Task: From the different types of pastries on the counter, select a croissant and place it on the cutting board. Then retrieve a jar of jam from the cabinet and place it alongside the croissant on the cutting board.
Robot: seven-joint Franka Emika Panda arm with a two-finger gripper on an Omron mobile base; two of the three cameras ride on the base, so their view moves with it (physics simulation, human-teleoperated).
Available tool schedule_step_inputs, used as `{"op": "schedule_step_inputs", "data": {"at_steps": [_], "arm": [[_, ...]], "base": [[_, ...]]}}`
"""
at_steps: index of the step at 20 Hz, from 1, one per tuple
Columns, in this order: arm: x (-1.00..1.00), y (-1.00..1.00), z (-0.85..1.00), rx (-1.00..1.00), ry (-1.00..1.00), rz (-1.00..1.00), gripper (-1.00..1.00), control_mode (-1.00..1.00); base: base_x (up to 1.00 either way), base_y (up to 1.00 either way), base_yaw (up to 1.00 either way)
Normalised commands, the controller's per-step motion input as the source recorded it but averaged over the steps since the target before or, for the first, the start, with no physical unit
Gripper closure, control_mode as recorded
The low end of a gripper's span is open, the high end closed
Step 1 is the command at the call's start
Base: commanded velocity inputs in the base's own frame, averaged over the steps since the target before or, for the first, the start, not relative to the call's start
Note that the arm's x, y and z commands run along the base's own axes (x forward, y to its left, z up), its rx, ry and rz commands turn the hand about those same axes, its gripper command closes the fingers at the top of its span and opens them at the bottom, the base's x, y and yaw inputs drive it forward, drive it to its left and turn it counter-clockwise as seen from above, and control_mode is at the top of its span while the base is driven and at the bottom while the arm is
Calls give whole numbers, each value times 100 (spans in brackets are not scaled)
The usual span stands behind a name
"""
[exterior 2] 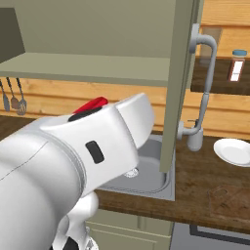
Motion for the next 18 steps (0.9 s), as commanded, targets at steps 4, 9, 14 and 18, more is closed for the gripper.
{"op": "schedule_step_inputs", "data": {"at_steps": [4,9,14,18], "arm": [[0,0,-5,0,0,0,100,-100],[0,0,-9,0,0,0,100,-100],[0,0,-13,0,2,0,100,-100],[0,0,-16,0,2,0,100,-100]], "base": [[0,0,0],[0,0,0],[0,0,0],[0,0,0]]}}
